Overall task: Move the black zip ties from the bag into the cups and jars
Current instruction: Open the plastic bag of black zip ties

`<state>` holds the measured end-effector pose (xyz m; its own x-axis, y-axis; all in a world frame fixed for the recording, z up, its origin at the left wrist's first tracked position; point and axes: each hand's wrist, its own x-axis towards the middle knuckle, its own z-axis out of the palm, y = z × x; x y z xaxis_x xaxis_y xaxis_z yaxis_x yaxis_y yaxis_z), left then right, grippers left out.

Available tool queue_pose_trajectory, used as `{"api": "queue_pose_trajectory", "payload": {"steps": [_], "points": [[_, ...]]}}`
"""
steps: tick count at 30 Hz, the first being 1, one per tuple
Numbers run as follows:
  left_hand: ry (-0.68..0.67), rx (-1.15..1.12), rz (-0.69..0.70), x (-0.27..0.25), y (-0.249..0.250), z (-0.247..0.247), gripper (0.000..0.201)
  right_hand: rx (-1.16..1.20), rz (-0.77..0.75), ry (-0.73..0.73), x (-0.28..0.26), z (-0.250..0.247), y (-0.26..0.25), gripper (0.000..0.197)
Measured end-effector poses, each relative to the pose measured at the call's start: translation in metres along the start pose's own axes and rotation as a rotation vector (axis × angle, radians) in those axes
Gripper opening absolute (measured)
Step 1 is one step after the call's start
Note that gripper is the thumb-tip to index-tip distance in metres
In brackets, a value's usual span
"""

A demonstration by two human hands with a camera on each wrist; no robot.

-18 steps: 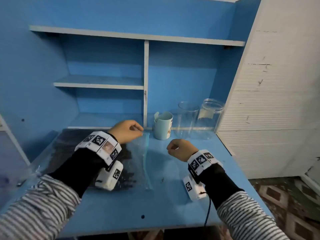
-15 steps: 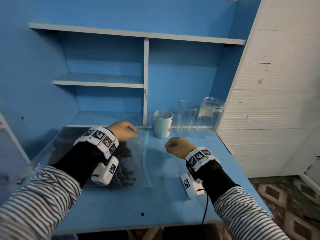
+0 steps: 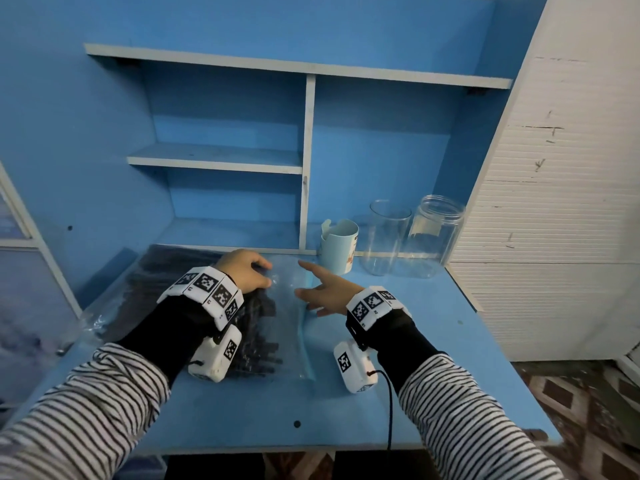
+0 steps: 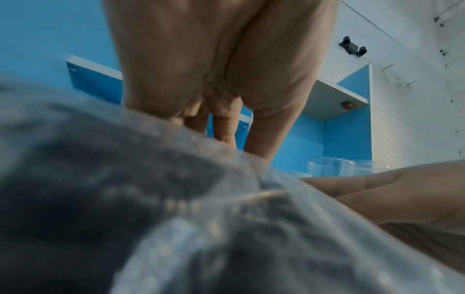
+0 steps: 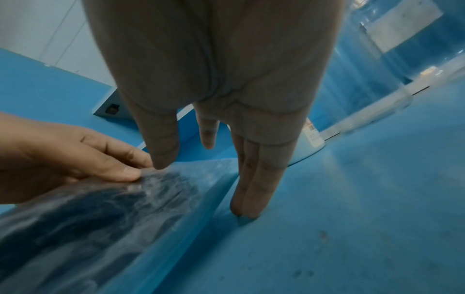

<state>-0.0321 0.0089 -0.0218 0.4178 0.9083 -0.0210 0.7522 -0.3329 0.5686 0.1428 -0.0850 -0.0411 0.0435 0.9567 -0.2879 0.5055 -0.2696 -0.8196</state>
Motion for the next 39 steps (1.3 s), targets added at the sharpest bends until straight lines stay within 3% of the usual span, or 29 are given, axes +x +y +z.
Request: {"api": "queue_pose_trajectory", "payload": {"steps": [5, 12, 24, 29, 36, 39], "points": [[0.050, -0.028, -0.002, -0.014, 0.008, 0.000, 0.027, 0.055, -0.029, 0.088, 0.006, 0.007, -0.001, 0.069], [0.122, -0.150, 0.061, -0.024, 0.017, -0.008, 0.035, 0.058, -0.102, 0.020, -0.009, 0.013, -0.009, 0.081], [0.393, -0.749, 0.252, -0.029, 0.047, -0.051, 0.043, -0.128, -0.451, 0.380, -0.028, -0.024, -0.066, 0.082], [0.405, -0.985, 0.361, -0.040, 0.059, -0.057, 0.038, -0.244, -0.615, 0.500, -0.047, -0.041, -0.090, 0.077], [0.340, -0.911, 0.275, -0.046, 0.038, -0.041, 0.030, -0.143, -0.669, 0.450, -0.051, -0.032, -0.075, 0.055], [0.401, -0.845, 0.285, -0.047, 0.038, -0.052, 0.017, -0.087, -0.714, 0.463, -0.055, -0.035, -0.074, 0.050]]}}
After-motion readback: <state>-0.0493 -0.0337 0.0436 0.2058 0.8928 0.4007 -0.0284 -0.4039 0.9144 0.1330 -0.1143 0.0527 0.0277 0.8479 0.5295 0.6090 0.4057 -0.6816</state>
